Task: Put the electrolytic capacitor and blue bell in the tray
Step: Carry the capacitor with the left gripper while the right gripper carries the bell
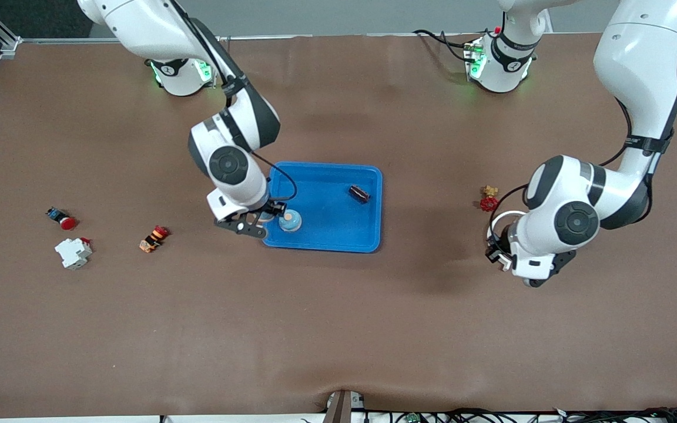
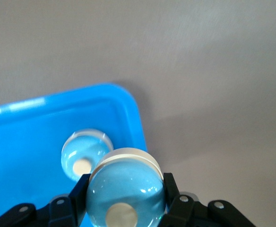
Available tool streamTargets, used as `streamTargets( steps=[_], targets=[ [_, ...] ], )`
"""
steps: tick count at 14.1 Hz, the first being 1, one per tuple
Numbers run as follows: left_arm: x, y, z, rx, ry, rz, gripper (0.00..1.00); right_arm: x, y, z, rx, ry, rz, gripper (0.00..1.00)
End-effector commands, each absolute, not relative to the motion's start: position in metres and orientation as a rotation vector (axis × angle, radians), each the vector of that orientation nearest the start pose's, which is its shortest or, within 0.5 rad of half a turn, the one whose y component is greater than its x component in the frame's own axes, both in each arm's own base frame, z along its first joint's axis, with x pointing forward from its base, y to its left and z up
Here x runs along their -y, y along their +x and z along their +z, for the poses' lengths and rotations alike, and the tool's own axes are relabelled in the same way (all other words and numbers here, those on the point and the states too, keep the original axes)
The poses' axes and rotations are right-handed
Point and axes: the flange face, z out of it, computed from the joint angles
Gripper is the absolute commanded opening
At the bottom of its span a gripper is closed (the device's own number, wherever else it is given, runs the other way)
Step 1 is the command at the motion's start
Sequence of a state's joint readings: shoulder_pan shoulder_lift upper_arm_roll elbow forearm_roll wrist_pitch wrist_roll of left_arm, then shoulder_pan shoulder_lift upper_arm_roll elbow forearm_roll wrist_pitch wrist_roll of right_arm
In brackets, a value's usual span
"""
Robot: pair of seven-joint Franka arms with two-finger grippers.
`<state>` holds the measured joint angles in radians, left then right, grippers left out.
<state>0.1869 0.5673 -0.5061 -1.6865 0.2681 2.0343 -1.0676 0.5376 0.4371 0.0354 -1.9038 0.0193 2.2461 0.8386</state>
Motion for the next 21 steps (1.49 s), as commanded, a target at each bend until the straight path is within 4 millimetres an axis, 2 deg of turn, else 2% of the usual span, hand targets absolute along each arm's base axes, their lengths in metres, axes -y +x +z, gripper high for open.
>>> streamTargets(
  steps=[1,3,5,6,9,11,14,16,18,21],
  targets=[
    [0.202,0.621,0.311,1.064,-2.898,0.199,0.00,-0.335,0.483,0.254,-0.499,-3.124,0.105,0.00],
    [0.242,0.611,0.318,1.139,-2.899,0.212,0.00,-0.347,0.466,0.247,-0.514,-3.124,0.103,0.00],
    [0.279,0.600,0.312,1.179,-2.890,0.243,0.00,-0.360,0.452,0.242,-0.526,-3.114,0.084,0.00],
    [0.304,0.592,0.309,1.186,-2.889,0.250,0.00,-0.366,0.445,0.240,-0.526,-3.112,0.079,0.00],
    [0.348,0.581,0.293,1.250,-2.871,0.303,0.00,-0.378,0.433,0.237,-0.529,-3.114,0.079,0.00],
    [0.382,0.569,0.284,1.284,-2.887,0.319,0.00,-0.379,0.433,0.235,-0.535,-3.110,0.074,0.00],
    [0.415,0.556,0.267,1.286,-2.942,0.330,0.00,-0.376,0.431,0.225,-0.532,-3.077,0.025,0.00],
    [0.422,0.555,0.261,1.298,-2.963,0.331,0.00,-0.376,0.431,0.216,-0.531,-3.078,0.025,0.00],
    [0.440,0.548,0.256,1.281,-3.007,0.329,0.00,-0.376,0.432,0.207,-0.529,-3.073,0.014,0.00],
    [0.459,0.546,0.227,1.244,-2.998,0.304,0.00,-0.374,0.433,0.194,-0.525,-3.077,0.007,0.00]
  ],
)
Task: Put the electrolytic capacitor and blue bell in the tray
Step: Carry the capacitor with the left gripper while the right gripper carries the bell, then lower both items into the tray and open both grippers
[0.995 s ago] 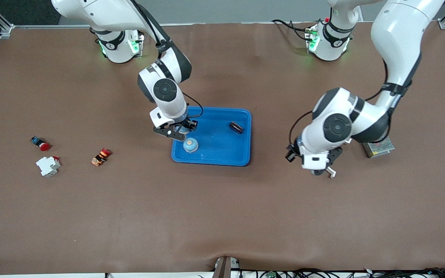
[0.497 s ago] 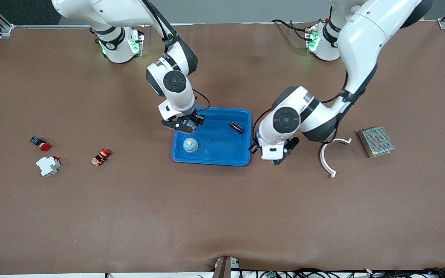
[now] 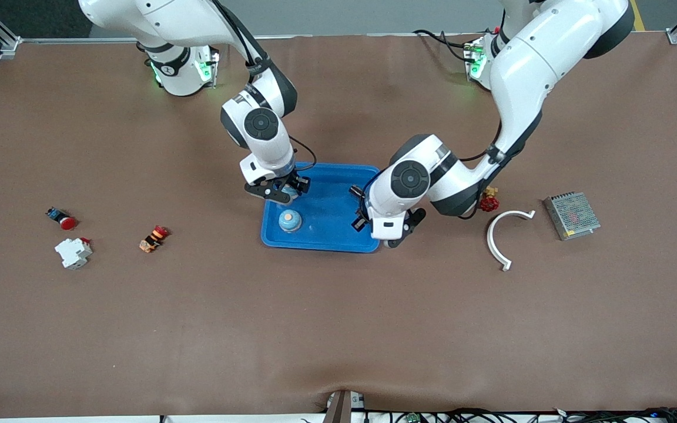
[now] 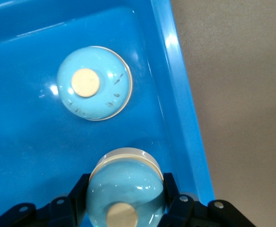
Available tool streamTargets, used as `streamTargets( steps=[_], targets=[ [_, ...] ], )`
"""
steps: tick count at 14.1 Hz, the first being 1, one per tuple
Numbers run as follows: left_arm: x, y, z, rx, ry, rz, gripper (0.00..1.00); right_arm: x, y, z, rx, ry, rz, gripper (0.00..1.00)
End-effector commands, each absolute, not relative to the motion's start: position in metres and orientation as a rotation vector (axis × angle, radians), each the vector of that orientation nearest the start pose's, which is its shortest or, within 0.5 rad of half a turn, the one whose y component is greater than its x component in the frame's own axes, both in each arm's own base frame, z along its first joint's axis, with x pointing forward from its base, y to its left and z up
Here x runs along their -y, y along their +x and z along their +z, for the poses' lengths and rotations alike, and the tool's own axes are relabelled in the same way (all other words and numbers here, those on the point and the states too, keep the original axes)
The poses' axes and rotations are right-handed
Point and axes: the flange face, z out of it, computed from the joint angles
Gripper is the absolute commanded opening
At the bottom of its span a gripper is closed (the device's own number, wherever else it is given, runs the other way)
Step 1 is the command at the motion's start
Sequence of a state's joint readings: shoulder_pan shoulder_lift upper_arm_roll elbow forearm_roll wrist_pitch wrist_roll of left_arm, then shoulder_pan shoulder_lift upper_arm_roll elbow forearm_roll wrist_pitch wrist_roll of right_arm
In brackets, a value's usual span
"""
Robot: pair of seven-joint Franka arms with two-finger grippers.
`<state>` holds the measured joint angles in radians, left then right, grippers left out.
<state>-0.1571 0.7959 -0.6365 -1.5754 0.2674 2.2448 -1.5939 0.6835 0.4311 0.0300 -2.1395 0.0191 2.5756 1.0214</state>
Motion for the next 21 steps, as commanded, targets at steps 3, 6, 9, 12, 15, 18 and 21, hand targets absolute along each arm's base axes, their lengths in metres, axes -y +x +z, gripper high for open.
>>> streamTargets(
  steps=[3,6,9,12,15,18,21],
  targets=[
    [0.465,0.544,0.210,1.226,-2.980,0.266,0.00,-0.374,0.433,0.186,-0.522,-3.080,0.006,0.00],
    [0.470,0.541,0.205,1.226,-2.987,0.270,0.00,-0.375,0.434,0.185,-0.523,-3.076,0.002,0.00],
    [0.469,0.542,0.202,1.227,-2.982,0.263,0.14,-0.375,0.435,0.185,-0.539,-3.074,0.005,0.82],
    [0.468,0.542,0.203,1.186,-2.999,0.249,0.94,-0.382,0.433,0.188,-0.576,-3.061,0.000,1.00],
    [0.462,0.556,0.224,1.174,-3.033,0.202,1.00,-0.384,0.434,0.194,-0.573,-3.060,0.001,1.00],
    [0.446,0.584,0.264,1.228,-3.058,0.124,1.00,-0.391,0.443,0.217,-0.561,-3.081,0.025,1.00],
    [0.405,0.616,0.298,1.174,-3.079,0.015,1.00,-0.399,0.463,0.247,-0.579,-3.115,0.077,1.00]
  ],
)
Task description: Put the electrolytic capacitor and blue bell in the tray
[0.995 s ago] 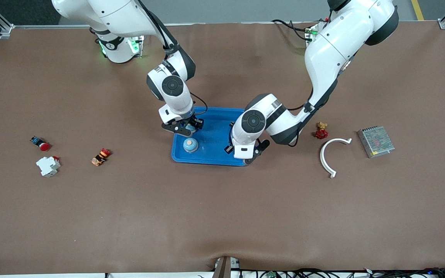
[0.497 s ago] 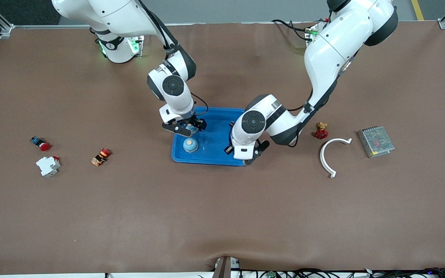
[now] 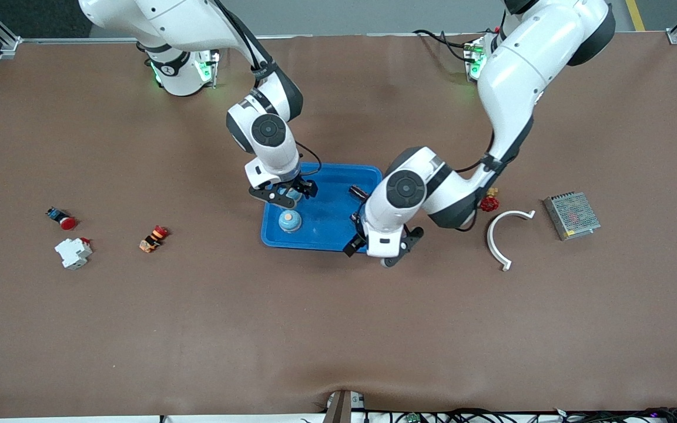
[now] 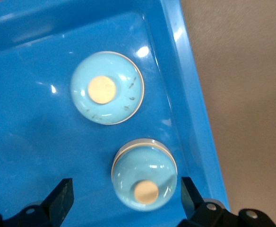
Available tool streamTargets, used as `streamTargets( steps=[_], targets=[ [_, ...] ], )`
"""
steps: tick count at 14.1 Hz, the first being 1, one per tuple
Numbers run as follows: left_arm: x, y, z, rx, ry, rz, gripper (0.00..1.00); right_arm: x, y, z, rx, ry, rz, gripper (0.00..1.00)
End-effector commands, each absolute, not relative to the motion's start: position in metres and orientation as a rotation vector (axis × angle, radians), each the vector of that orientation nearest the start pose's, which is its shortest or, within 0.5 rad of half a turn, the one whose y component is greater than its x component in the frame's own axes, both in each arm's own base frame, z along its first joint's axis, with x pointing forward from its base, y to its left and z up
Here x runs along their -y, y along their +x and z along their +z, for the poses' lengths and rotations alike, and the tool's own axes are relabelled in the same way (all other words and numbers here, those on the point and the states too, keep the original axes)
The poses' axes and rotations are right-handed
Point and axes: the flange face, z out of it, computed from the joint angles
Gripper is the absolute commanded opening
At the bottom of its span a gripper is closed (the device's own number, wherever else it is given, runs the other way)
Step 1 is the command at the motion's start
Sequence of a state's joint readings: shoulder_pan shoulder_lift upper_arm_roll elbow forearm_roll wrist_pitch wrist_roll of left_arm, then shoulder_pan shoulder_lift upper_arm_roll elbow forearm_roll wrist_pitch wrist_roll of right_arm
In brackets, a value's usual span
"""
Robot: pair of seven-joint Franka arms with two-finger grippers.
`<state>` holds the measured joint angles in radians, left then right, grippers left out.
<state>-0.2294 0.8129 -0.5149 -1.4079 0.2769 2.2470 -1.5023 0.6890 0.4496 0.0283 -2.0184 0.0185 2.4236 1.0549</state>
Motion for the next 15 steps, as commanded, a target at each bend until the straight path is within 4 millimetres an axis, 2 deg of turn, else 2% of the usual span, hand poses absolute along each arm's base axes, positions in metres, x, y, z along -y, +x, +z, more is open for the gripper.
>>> streamTargets(
  steps=[1,3,5,7,9,11,15],
  targets=[
    [0.392,0.623,0.307,1.142,-3.074,-0.015,1.00,-0.397,0.470,0.252,-0.580,-3.109,0.069,1.00],
    [0.368,0.631,0.326,1.099,-3.048,-0.045,1.00,-0.383,0.490,0.262,-0.555,-3.106,0.062,1.00],
    [0.329,0.648,0.350,1.103,-3.027,-0.073,1.00,-0.363,0.516,0.279,-0.543,-3.112,0.073,1.00],
    [0.302,0.656,0.373,1.025,-3.039,-0.107,1.00,-0.339,0.542,0.292,-0.523,-3.114,0.079,1.00],
    [0.269,0.666,0.399,0.937,-3.056,-0.152,1.00,-0.320,0.557,0.299,-0.488,-3.112,0.071,1.00],
    [0.242,0.668,0.423,0.832,-3.064,-0.161,1.00,-0.292,0.575,0.305,-0.469,-3.117,0.081,1.00],
    [0.189,0.661,0.470,0.578,-3.038,-0.133,1.00,-0.253,0.596,0.316,-0.440,-3.130,0.121,1.00]
  ],
)
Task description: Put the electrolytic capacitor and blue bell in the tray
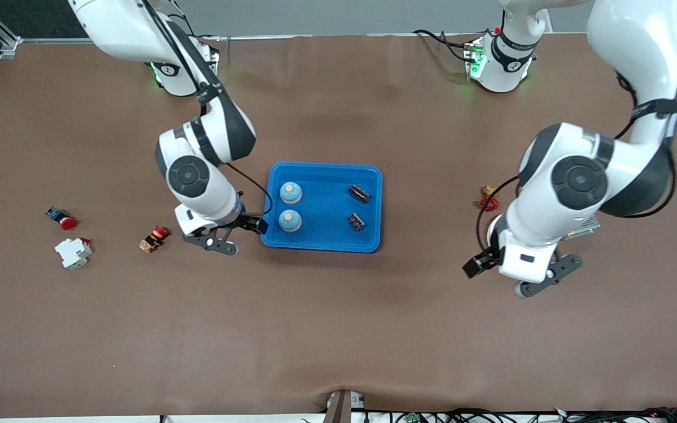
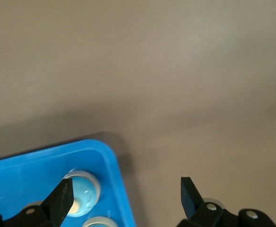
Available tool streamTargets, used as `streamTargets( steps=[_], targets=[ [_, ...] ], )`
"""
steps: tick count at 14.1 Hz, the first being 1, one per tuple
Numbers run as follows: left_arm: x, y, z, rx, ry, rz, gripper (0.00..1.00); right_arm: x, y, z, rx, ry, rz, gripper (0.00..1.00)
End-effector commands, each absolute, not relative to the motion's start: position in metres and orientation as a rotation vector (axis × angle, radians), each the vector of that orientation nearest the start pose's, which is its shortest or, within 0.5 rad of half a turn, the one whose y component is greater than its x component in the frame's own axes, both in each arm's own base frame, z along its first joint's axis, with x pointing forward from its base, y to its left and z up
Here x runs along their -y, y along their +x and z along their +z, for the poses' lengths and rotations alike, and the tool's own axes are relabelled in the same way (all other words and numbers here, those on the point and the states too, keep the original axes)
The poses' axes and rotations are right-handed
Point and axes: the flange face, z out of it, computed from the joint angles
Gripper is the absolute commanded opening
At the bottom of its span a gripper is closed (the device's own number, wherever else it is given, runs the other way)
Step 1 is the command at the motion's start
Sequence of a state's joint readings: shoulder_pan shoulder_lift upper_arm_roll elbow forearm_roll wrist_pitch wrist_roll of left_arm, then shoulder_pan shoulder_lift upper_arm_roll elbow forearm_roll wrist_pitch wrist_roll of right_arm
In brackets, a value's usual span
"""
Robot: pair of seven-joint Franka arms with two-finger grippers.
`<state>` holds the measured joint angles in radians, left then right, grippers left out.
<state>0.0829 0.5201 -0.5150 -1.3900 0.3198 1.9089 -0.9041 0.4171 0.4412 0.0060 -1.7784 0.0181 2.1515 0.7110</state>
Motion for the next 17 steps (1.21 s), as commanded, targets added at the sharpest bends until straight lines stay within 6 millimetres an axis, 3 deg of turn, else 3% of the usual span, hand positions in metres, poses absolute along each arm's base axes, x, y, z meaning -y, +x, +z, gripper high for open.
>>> streamTargets(
  steps=[1,5,9,11,13,17],
  targets=[
    [0.180,0.658,0.480,0.517,-3.030,-0.121,1.00,-0.243,0.602,0.319,-0.426,-3.129,0.114,1.00],
    [0.150,0.645,0.524,0.410,-3.007,-0.147,1.00,-0.190,0.617,0.331,-0.346,-3.134,0.127,1.00],
    [0.143,0.626,0.558,0.346,-2.987,-0.130,1.00,-0.133,0.627,0.349,-0.237,-3.138,0.144,1.00],
    [0.123,0.623,0.573,0.341,-3.017,-0.127,1.00,-0.109,0.629,0.356,-0.212,-3.136,0.142,1.00],
    [0.102,0.617,0.588,0.297,-3.060,-0.106,1.00,-0.090,0.631,0.359,-0.212,-3.134,0.152,1.00],
    [0.094,0.602,0.607,0.211,-3.064,-0.076,1.00,-0.066,0.636,0.366,-0.260,-3.139,0.146,1.00]
  ],
)
